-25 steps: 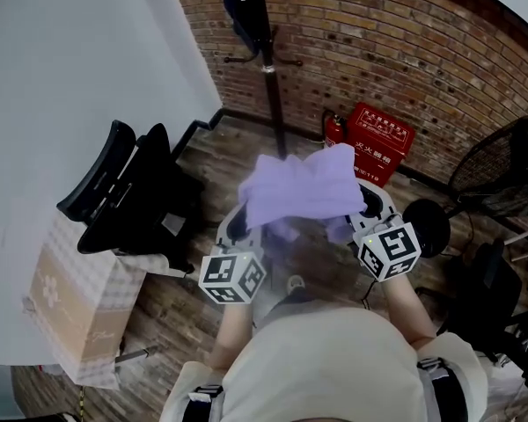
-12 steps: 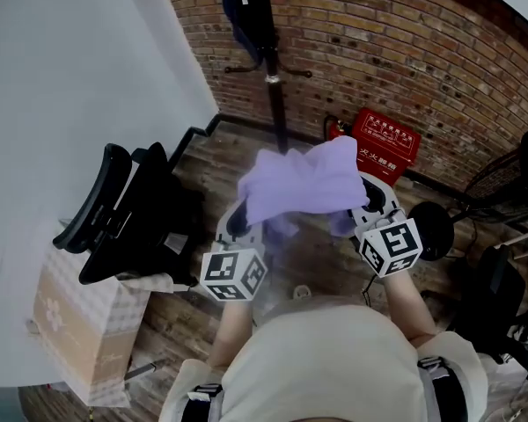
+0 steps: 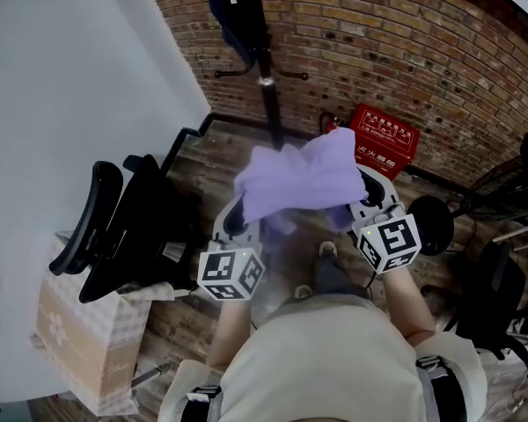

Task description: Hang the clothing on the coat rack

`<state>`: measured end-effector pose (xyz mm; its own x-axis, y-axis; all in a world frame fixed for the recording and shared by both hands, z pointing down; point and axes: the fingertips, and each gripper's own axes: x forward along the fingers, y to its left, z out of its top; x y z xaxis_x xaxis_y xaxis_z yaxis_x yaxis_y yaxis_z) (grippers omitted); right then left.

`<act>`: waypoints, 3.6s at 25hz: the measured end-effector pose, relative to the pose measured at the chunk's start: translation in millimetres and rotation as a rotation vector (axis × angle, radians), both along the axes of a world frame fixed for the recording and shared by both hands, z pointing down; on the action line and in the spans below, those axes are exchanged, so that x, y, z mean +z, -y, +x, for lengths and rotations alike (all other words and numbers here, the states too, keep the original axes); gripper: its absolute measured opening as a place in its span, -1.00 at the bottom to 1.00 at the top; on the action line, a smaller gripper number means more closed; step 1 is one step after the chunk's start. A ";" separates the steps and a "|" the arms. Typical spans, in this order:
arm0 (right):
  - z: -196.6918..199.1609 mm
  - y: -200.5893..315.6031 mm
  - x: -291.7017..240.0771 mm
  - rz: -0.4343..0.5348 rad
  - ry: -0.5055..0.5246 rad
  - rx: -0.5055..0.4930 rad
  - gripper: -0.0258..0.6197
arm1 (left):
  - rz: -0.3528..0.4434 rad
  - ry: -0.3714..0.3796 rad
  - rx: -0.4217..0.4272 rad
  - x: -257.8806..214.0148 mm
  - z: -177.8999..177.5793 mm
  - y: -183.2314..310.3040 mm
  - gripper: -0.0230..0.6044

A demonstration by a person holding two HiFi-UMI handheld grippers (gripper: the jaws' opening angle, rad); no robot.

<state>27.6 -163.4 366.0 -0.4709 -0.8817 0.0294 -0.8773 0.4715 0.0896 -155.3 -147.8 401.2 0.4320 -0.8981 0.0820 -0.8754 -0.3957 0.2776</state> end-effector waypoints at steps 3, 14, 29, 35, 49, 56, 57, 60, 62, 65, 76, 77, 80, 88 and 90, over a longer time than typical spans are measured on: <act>4.8 15.1 -2.8 0.018 -0.006 -0.002 -0.76 | -0.002 0.004 -0.003 1.4 5.0 12.9 -0.76; 21.0 102.0 -24.5 0.081 -0.030 -0.033 -0.76 | 0.035 0.012 -0.029 -13.5 23.2 90.7 -0.76; 39.9 231.8 -44.5 0.078 -0.039 -0.127 -0.76 | 0.036 0.067 -0.143 -32.4 43.7 200.8 -0.76; 34.1 274.2 -39.4 0.056 -0.031 -0.194 -0.76 | 0.023 0.077 -0.214 -28.4 41.6 228.6 -0.76; 8.8 342.6 -3.1 -0.013 -0.038 -0.304 -0.76 | -0.051 0.094 -0.345 5.4 24.4 273.7 -0.76; 4.1 365.5 24.0 -0.065 -0.066 -0.311 -0.76 | -0.108 0.113 -0.357 31.2 21.7 290.0 -0.76; 4.1 368.8 28.2 -0.073 -0.070 -0.310 -0.76 | -0.114 0.114 -0.357 34.5 22.2 292.2 -0.76; 4.8 378.2 41.1 -0.095 -0.079 -0.309 -0.76 | -0.127 0.114 -0.353 42.9 24.8 298.7 -0.76; 4.5 382.6 50.4 -0.114 -0.081 -0.311 -0.76 | -0.135 0.113 -0.349 47.8 26.5 301.9 -0.76; 2.5 386.5 63.9 -0.139 -0.085 -0.316 -0.76 | -0.145 0.113 -0.344 55.2 27.7 305.3 -0.76; -19.0 371.7 122.9 -0.251 -0.094 -0.376 -0.76 | -0.222 0.119 -0.312 102.6 40.5 313.2 -0.74; -22.1 368.4 127.8 -0.259 -0.093 -0.386 -0.76 | -0.226 0.117 -0.305 105.7 43.7 313.3 -0.74; -31.8 358.1 139.2 -0.274 -0.087 -0.417 -0.76 | -0.233 0.113 -0.283 113.4 54.0 314.4 -0.74; -51.9 328.9 151.9 -0.305 0.003 -0.484 -0.75 | -0.251 0.087 -0.214 132.7 83.5 313.9 -0.74; -54.0 323.6 153.3 -0.304 0.026 -0.491 -0.75 | -0.246 0.087 -0.212 134.7 87.9 314.0 -0.74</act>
